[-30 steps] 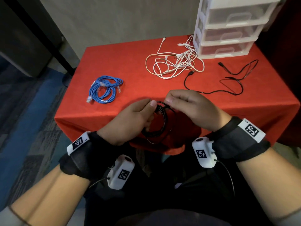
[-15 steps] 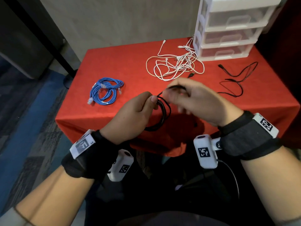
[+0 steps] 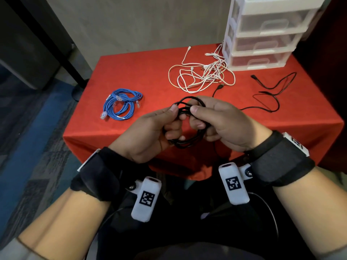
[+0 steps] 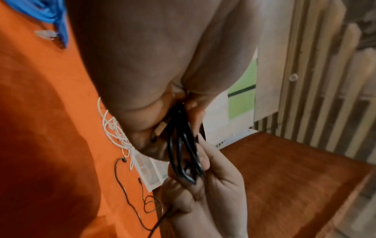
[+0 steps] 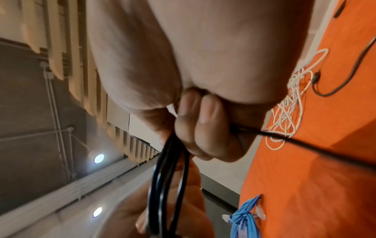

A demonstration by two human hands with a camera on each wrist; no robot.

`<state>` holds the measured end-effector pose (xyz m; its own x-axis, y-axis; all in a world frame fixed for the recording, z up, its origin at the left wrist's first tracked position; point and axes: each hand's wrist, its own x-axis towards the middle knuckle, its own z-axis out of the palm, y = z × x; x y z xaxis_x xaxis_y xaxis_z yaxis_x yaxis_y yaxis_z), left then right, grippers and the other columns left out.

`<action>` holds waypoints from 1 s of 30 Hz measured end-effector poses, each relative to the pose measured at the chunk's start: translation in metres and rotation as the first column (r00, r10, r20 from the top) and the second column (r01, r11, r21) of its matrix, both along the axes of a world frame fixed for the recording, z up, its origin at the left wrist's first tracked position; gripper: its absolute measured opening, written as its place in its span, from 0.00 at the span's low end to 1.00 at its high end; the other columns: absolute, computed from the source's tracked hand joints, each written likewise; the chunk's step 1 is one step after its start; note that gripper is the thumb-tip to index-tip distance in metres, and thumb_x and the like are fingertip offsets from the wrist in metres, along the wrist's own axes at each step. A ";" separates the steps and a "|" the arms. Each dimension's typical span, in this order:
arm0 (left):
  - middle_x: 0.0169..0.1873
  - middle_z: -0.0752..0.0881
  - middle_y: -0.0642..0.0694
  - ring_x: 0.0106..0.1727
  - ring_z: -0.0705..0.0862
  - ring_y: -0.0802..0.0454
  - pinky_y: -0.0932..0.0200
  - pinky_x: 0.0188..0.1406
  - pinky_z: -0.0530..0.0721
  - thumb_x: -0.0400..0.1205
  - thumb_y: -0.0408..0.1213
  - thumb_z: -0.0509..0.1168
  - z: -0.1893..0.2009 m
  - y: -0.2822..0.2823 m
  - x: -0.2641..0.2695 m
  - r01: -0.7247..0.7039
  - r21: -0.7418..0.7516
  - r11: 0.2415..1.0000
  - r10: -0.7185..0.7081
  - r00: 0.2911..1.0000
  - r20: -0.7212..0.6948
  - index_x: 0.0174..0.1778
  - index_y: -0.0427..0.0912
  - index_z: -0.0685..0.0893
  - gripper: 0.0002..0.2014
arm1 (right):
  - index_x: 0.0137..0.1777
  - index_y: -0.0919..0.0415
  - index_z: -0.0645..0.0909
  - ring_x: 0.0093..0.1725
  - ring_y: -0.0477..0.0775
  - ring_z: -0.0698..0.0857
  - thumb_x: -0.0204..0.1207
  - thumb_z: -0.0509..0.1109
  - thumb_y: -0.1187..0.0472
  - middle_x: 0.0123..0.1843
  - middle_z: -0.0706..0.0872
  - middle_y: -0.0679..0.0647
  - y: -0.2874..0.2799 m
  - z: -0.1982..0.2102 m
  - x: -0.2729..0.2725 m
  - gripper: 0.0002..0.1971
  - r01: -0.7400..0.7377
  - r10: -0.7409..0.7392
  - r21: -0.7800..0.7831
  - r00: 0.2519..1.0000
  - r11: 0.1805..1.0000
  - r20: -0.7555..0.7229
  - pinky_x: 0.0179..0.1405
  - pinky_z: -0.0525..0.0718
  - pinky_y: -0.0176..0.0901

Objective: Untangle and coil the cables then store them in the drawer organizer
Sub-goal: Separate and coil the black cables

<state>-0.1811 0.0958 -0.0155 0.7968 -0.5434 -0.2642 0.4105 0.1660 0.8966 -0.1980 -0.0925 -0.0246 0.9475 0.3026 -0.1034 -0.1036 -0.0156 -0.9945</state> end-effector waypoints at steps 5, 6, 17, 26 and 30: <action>0.26 0.63 0.51 0.24 0.60 0.56 0.61 0.27 0.74 0.93 0.40 0.52 0.002 0.007 -0.003 -0.023 0.235 0.972 -0.027 0.977 0.210 0.43 0.39 0.77 0.16 | 0.50 0.67 0.81 0.17 0.39 0.66 0.91 0.59 0.58 0.20 0.69 0.39 -0.009 0.008 -0.003 0.15 0.107 -0.075 -0.156 0.977 0.982 0.200 0.18 0.62 0.27; 0.25 0.64 0.51 0.24 0.60 0.56 0.60 0.28 0.74 0.93 0.40 0.52 0.002 0.008 -0.006 -0.006 0.270 0.963 -0.063 0.967 0.249 0.43 0.38 0.77 0.16 | 0.47 0.72 0.81 0.17 0.38 0.71 0.92 0.58 0.60 0.17 0.72 0.38 -0.012 0.011 -0.001 0.17 0.124 -0.069 -0.212 0.967 0.969 0.246 0.20 0.69 0.26; 0.28 0.64 0.49 0.24 0.62 0.57 0.62 0.32 0.79 0.94 0.42 0.49 0.010 0.001 -0.016 -0.012 0.303 0.953 -0.089 0.943 0.319 0.44 0.38 0.77 0.18 | 0.40 0.66 0.82 0.23 0.41 0.74 0.91 0.62 0.53 0.36 0.86 0.58 -0.020 0.015 0.026 0.21 0.412 -0.316 -0.190 0.865 0.891 0.390 0.28 0.67 0.29; 0.24 0.64 0.53 0.24 0.61 0.57 0.63 0.28 0.74 0.94 0.42 0.51 0.000 -0.005 -0.009 -0.163 0.293 0.942 0.063 0.944 0.322 0.43 0.39 0.77 0.17 | 0.44 0.56 0.82 0.27 0.47 0.73 0.89 0.63 0.49 0.39 0.87 0.55 -0.018 0.006 0.019 0.16 0.303 -0.302 -0.027 0.952 0.953 0.041 0.25 0.68 0.40; 0.22 0.68 0.58 0.22 0.64 0.58 0.53 0.31 0.71 0.94 0.42 0.51 -0.013 -0.009 -0.007 -0.252 0.346 0.904 0.096 0.907 0.409 0.42 0.41 0.77 0.17 | 0.63 0.52 0.81 0.41 0.47 0.85 0.72 0.74 0.31 0.50 0.89 0.48 -0.010 -0.004 0.004 0.29 0.124 -0.103 -0.248 0.990 0.961 0.094 0.39 0.82 0.45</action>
<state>-0.1878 0.0866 -0.0283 0.9488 -0.3043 -0.0846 0.0286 -0.1840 0.9825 -0.1937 -0.1027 -0.0288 0.9823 0.1662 -0.0859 -0.0404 -0.2596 -0.9649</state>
